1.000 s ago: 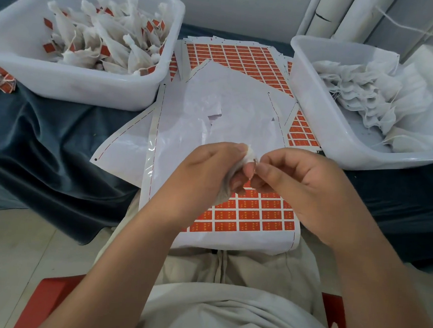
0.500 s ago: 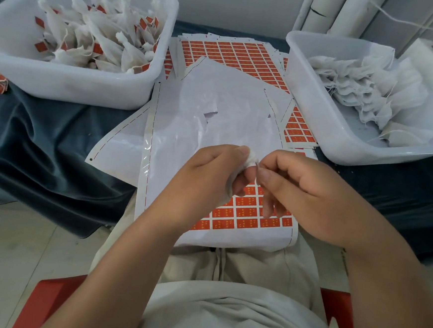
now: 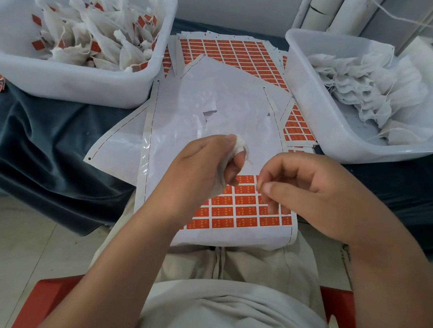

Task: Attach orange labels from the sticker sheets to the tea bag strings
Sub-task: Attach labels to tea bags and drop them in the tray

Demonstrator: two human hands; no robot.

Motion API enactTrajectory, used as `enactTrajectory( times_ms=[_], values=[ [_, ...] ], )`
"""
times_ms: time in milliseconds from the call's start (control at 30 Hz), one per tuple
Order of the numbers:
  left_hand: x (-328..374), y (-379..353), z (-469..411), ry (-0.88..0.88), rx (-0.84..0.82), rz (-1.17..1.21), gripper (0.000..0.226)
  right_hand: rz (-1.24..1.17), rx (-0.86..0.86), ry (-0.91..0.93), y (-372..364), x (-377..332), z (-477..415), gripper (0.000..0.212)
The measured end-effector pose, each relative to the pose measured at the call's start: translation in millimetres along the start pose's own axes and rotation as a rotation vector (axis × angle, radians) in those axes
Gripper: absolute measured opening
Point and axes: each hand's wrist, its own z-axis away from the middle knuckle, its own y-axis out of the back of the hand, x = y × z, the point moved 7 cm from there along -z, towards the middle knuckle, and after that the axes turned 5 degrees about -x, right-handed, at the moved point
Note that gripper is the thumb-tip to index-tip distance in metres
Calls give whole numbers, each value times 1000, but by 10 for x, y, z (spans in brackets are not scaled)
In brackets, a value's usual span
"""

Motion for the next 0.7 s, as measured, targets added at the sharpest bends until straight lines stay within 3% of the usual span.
enactTrajectory(
  times_ms=[100,233,333,433,533,633,700],
  values=[
    [-19,50,42,100,35,44,73,-33,32,-22,-6,46,-15,10],
    [183,-126,51,-99,22,168,39,15,176,39,-63,-37,-79,25],
    [104,-72,-45,-29,-16,29,60,58,216,139,-43,-131,-47,20],
    [101,-63,-105,14,42,130,39,-39,181,127,-11,-100,-45,19],
    [104,-25,-48,-95,28,315,32,-154,209,54,17,-2,-78,20],
    [135,-88,-36,-86,-60,166,40,-121,190,73,-73,6,-116,26],
    [105,-81,-26,-50,-16,181,36,-173,185,126,-159,-8,-148,23]
  ],
)
